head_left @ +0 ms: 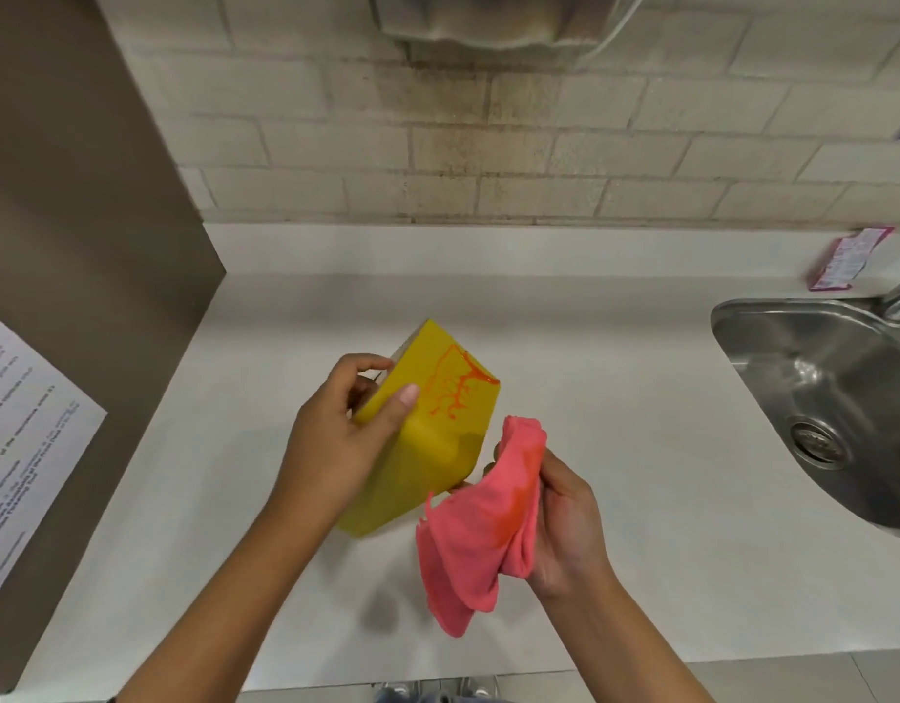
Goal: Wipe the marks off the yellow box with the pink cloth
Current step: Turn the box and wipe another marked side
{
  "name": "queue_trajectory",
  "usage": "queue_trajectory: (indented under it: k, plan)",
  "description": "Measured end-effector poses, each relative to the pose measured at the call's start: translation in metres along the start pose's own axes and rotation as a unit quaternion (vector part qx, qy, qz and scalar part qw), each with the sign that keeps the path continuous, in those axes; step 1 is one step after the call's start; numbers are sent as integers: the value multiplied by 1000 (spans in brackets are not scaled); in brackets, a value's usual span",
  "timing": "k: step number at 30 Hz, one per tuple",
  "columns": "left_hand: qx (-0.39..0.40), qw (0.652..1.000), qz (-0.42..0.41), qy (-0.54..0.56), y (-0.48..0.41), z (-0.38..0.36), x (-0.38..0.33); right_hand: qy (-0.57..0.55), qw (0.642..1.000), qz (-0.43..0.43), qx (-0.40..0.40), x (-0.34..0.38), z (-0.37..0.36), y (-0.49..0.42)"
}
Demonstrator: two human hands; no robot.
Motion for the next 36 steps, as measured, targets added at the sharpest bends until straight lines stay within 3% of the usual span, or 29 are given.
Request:
queue_trajectory:
  k: [5, 9, 10, 13, 14, 16, 19, 21, 26, 28, 30, 32, 34, 36]
  plan:
    - [-45, 996, 2, 73, 7, 2, 11, 83, 991, -22, -102, -11, 21, -3]
    - [-35, 988, 11, 152, 3, 7, 23, 238, 954, 50, -174, 25, 25, 13]
    - [-33, 986, 12, 161, 1, 9, 24, 324, 920, 83, -205, 40, 28, 19]
    - [-22, 986, 13, 164, -3, 10, 26, 580, 748, 145, -289, 73, 34, 37]
    - [-16, 987, 13, 162, -3, 8, 28, 610, 718, 154, -300, 77, 33, 40]
    - [-3, 986, 15, 165, -3, 3, 29, 631, 695, 158, -306, 79, 30, 44]
    - [7, 986, 15, 169, -2, -2, 30, 645, 683, 178, -293, 85, 20, 46]
    - [10, 986, 14, 169, -2, -3, 31, 639, 696, 175, -279, 88, 19, 44]
    - [18, 985, 13, 171, -4, -5, 30, 480, 840, 74, -242, 73, 52, 34]
    - [21, 985, 14, 169, -4, -5, 30, 458, 847, 25, -270, 63, 76, 31]
    - [26, 986, 14, 162, -3, -6, 29, 515, 803, 1, -299, 55, 96, 29]
    - [31, 987, 16, 158, -3, -6, 29, 639, 716, 9, -282, 50, 103, 26]
    - [30, 987, 15, 156, -3, -5, 29, 726, 652, 38, -214, 40, 95, 22]
    - [29, 987, 15, 155, -2, -5, 29, 774, 616, 45, -137, 27, 87, 21]
Point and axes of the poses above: each hand's wrist, its own y-axis away from the middle knuckle, its own z-axis out of the back of the hand, x = y × z, the point moved 7 cm from there along -y, towards the middle knuckle, and after that the axes turned 6 degrees about y, right-handed, at the moved point
